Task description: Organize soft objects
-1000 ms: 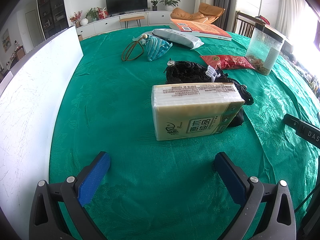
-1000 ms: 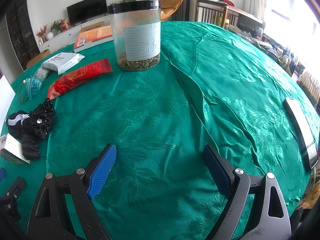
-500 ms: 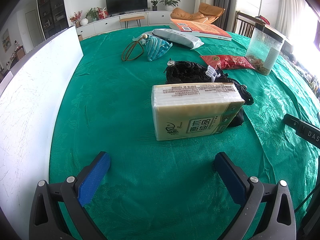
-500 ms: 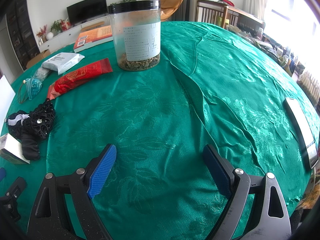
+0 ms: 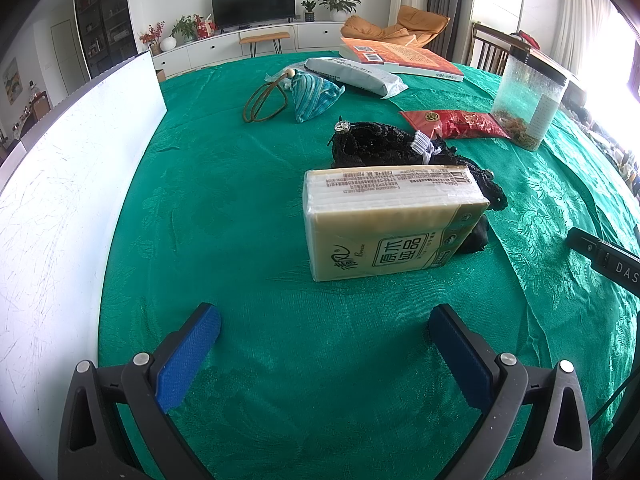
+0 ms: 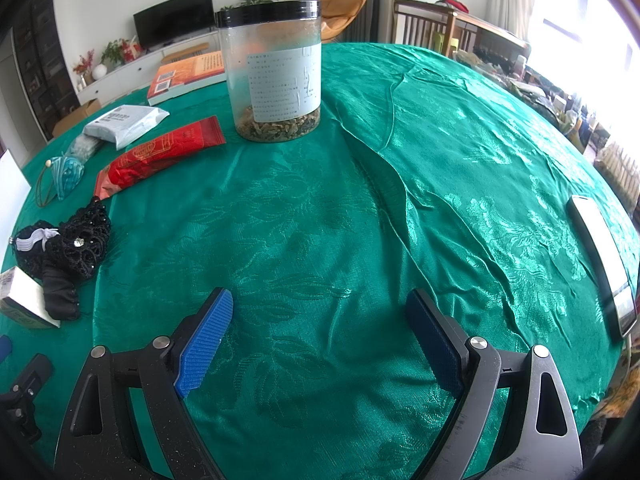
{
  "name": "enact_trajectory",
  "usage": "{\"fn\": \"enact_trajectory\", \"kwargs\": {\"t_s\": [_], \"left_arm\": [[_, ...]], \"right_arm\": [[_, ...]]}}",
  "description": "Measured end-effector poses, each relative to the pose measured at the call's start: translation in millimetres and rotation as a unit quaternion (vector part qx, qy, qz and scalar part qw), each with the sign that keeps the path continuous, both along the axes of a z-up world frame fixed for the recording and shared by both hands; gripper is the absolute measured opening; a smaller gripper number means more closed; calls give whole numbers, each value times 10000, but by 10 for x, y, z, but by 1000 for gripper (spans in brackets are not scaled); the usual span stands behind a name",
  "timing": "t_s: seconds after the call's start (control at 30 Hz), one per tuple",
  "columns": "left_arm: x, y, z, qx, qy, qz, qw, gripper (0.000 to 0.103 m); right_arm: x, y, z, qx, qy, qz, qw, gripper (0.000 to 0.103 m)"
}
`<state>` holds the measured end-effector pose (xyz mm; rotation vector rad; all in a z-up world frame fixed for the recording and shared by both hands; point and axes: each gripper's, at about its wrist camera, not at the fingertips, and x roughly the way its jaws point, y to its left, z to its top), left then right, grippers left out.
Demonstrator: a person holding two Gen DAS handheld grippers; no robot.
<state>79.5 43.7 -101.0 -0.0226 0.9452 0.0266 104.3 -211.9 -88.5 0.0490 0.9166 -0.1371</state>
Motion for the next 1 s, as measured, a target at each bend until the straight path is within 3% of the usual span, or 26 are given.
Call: {"fn": "enact_trajectory", "kwargs": {"t_s": [1.0], "left_arm": [[4,-7,-7,1,0,0,10000,103]], "right_arm": [[1,2,-1,1,1,-2,10000,90]]}}
